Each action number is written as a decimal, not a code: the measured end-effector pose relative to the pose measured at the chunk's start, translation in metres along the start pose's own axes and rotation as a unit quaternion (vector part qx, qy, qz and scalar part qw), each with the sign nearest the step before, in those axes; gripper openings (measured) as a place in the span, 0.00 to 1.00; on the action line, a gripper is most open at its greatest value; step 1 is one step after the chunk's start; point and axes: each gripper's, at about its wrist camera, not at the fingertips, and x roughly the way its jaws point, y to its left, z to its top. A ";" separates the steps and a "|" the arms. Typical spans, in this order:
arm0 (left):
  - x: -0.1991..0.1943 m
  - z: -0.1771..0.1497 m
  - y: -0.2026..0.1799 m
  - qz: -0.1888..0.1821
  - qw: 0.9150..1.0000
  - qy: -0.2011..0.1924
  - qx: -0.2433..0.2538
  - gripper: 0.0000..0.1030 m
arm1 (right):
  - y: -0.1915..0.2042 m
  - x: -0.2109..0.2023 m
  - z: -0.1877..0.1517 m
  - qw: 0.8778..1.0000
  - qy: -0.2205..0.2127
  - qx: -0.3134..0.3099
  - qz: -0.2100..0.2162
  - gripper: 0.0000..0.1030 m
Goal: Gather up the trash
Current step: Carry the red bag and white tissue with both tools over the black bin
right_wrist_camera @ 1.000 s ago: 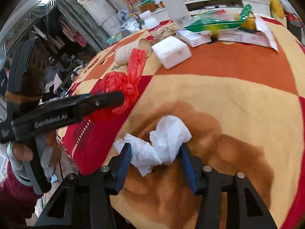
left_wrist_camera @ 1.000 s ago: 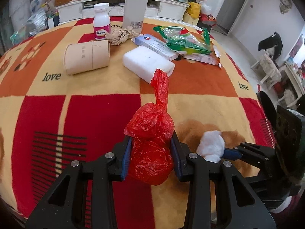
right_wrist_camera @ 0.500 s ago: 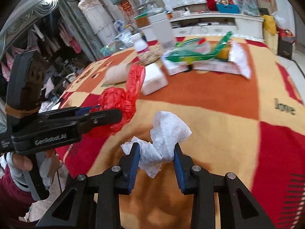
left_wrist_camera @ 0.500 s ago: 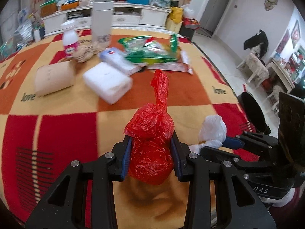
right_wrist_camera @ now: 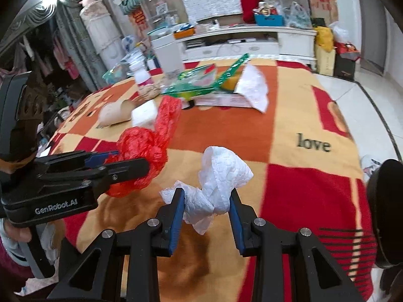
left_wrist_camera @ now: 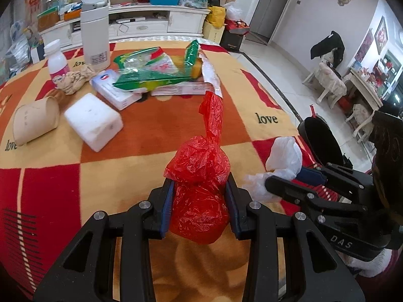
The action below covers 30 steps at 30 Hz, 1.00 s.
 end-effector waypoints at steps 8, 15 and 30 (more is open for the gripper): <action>0.013 0.004 -0.022 -0.003 1.000 0.003 0.012 0.34 | -0.024 -0.009 0.001 0.999 -0.009 0.012 -0.037 0.32; 0.025 0.012 -0.046 -0.017 1.000 0.003 0.023 0.34 | -0.052 -0.021 -0.001 0.998 -0.018 0.037 -0.056 0.32; 0.067 0.036 -0.127 -0.064 0.995 0.020 0.068 0.34 | -0.143 -0.067 -0.017 0.986 -0.036 0.100 -0.125 0.32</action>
